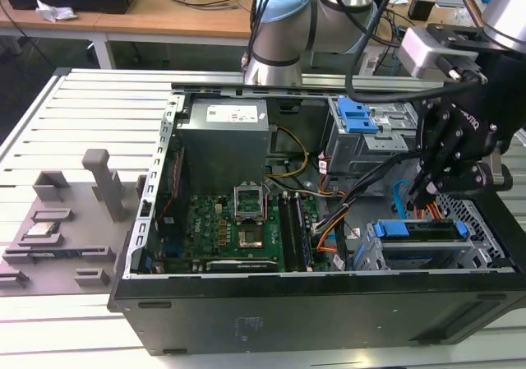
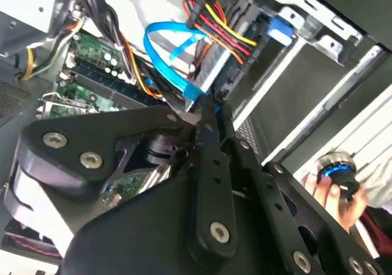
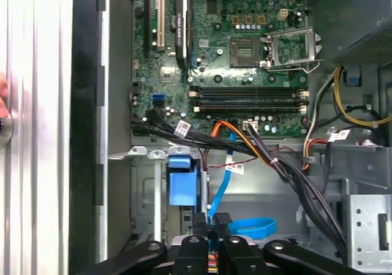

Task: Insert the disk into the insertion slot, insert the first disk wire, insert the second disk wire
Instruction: 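Insert the second disk wire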

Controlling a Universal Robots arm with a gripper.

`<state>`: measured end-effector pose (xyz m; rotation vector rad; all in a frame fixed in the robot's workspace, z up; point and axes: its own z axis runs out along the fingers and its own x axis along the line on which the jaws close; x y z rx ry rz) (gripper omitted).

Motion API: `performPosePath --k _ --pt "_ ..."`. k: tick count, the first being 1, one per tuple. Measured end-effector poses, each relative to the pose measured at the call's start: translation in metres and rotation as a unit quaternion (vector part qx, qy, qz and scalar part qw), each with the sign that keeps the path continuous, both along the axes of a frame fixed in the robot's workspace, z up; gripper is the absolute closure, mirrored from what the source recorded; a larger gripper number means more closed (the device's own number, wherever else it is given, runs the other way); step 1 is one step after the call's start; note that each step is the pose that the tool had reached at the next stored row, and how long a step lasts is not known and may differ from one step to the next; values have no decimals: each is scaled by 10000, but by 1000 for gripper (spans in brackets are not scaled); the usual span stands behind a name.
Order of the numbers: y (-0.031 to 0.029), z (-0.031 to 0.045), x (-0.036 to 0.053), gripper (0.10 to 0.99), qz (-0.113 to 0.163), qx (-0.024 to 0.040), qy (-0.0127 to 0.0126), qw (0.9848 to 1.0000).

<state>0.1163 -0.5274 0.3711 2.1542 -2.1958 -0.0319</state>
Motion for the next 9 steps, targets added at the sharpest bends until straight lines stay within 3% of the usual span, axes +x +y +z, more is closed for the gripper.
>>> performPosePath --k 2,6,9 --pt "-48 -52 6 925 1 0 1 10000" --pt "-49 -166 55 925 0 -1 7 10000" --pt "-49 -190 83 925 1 -1 8 10000"
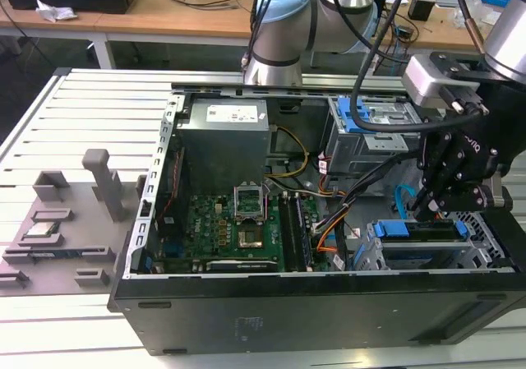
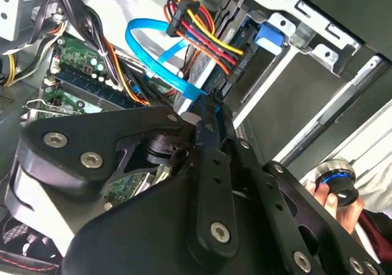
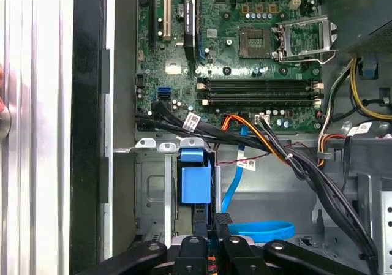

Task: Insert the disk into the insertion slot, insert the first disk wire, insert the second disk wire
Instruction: 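Insert the second disk wire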

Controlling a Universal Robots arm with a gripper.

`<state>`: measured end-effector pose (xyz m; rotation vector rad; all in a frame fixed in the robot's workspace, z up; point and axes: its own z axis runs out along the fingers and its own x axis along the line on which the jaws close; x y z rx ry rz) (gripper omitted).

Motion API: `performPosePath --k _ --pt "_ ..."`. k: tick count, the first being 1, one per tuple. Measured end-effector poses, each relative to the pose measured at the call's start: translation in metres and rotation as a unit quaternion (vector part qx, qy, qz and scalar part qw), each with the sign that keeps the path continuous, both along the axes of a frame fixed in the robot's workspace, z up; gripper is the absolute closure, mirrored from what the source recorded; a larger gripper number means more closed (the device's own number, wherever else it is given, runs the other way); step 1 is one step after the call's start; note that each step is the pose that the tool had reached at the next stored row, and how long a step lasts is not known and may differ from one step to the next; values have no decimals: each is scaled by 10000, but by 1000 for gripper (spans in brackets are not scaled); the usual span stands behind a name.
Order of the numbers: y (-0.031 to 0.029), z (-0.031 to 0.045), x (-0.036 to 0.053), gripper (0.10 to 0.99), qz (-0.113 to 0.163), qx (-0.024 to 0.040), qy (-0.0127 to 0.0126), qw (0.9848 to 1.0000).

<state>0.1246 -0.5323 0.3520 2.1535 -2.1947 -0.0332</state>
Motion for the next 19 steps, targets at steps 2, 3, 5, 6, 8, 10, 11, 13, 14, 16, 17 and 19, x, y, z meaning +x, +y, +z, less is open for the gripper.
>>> performPosePath --k 2,3,5,6,8,10,11,13,14,16,17,19 --pt "0 -15 14 925 0 1 0 10000" --pt "0 -23 20 925 0 1 0 10000" --pt "-1 -37 30 925 0 0 0 10000" --pt "-1 -42 35 925 0 -1 0 10000" --pt "-2 -49 40 925 -1 -1 0 10000" --pt "-4 -64 48 925 0 -1 0 10000" --pt "-5 -69 50 925 0 0 0 10000" --pt "-9 -86 54 925 0 -1 0 10000" --pt "-10 -91 54 925 0 -1 0 10000" --pt "-17 -108 55 925 0 -2 0 10000" --pt "-24 -126 55 925 0 -2 0 10000" --pt "-26 -132 55 925 0 -8 0 10000"
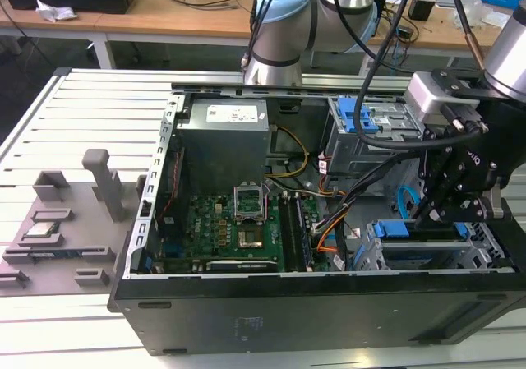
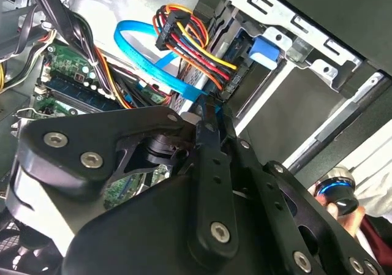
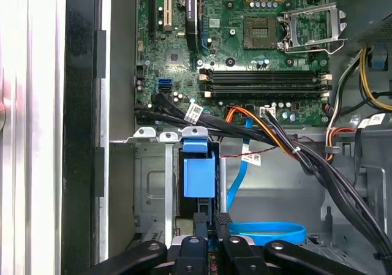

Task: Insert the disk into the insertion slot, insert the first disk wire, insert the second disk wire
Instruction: 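Insert the second disk wire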

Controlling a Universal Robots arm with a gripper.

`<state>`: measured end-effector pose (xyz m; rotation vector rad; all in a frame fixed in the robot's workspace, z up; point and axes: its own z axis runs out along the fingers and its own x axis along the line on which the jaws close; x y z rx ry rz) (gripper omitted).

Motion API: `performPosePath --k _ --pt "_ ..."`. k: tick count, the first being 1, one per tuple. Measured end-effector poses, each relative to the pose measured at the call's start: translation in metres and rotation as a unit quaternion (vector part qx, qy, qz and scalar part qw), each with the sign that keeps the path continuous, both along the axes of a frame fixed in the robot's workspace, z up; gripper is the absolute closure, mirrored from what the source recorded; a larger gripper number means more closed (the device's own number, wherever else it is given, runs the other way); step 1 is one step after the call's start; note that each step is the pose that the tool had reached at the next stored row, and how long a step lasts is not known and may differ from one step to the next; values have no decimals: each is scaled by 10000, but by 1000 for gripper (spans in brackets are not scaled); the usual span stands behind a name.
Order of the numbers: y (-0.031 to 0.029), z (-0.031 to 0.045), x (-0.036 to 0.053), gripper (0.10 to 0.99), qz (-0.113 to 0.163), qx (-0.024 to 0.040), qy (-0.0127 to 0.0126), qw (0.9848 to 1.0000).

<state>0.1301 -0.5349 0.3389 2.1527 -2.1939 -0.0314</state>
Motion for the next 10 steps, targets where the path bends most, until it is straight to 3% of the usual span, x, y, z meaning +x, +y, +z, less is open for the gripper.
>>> performPosePath --k 2,4,7,9,10 --pt "0 -2 0 851 0 -4 0 10000" --pt "1 20 0 851 0 -2 0 10000" --pt "35 258 -1 851 -1 -5 0 10000" --pt "60 352 -1 867 -1 -4 0 10000" --pt "74 416 0 980 -1 -5 0 10000"
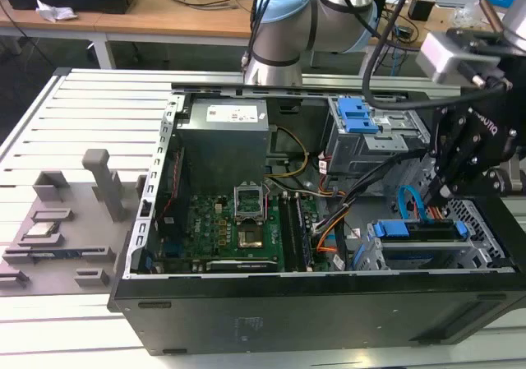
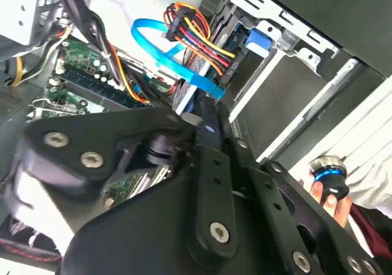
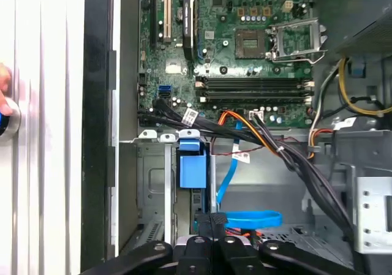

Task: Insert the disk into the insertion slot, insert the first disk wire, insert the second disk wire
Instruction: 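Insert the second disk wire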

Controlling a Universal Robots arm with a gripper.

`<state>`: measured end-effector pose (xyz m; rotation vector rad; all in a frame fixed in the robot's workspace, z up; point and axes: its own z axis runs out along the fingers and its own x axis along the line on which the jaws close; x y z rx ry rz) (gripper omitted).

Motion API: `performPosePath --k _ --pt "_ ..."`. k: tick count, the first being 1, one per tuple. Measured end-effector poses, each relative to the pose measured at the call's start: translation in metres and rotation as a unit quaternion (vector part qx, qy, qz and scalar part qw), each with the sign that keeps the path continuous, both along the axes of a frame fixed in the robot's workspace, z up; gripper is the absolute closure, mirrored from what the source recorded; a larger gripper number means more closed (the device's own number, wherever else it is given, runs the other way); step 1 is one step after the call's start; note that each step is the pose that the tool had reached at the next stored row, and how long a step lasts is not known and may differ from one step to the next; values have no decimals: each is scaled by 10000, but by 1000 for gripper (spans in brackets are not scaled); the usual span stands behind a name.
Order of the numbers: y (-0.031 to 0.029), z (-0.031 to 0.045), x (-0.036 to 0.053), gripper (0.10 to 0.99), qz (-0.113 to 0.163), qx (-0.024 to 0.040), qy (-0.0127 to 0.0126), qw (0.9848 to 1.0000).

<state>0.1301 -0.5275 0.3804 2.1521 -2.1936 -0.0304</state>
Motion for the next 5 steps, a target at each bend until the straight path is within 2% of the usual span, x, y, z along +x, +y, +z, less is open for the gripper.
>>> performPosePath --k 1,5 --pt "2 51 0 980 0 0 0 10000" --pt "2 57 0 980 0 0 0 10000"
